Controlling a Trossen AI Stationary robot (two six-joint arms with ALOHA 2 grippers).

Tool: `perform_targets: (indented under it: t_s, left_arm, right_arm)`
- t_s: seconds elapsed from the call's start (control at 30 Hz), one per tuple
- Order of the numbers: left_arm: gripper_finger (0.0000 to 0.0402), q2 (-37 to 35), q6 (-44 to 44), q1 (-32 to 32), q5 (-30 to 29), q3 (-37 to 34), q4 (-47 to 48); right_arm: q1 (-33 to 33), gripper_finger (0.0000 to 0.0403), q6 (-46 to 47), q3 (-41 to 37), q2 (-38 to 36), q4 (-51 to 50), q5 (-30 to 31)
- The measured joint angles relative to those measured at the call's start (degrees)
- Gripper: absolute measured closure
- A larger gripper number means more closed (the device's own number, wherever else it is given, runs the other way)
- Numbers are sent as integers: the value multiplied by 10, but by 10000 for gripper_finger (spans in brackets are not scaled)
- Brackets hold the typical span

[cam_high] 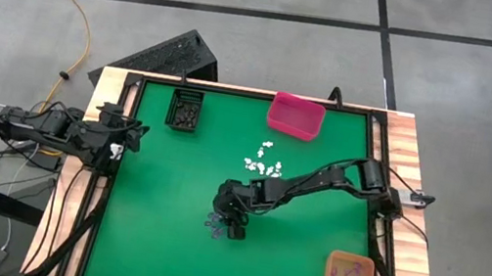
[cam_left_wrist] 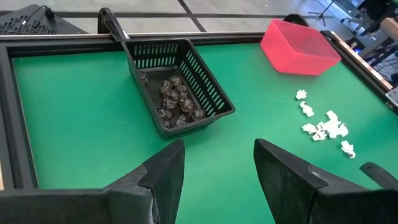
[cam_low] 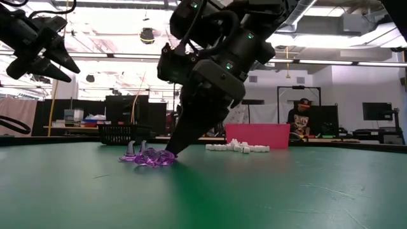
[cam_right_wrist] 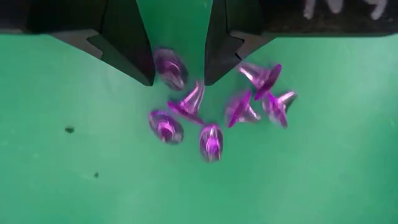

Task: Sort Halloween decoration
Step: Put the pink witch hat toy into the orange bin

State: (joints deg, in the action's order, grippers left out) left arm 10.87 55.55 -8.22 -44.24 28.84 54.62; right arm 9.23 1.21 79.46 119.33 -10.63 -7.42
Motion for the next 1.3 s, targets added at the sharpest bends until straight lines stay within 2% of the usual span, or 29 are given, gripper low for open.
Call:
perform_targets:
  t_s: [0.37,0.67,0.9,1.07,1.2,1.3]
  left_arm:
    - [219,0,0,0,-11,0,0]
    - [219,0,0,0,-11,0,0]
    - [219,0,0,0,-11,0,0]
    - [219,0,0,0,-10,0,0]
    - [219,0,0,0,-10,0,0]
    - [219,0,0,0,-5,0,0]
  right_arm:
    - [0,288,2,0,0,0,15]
    - [0,359,15,0,-1,1,15]
    - [1,372,57,7,-1,-10,15]
    - [10,374,89,29,-16,-86,0]
    - [27,374,120,37,-60,-183,-7]
    - [47,374,166,37,-92,-276,-50]
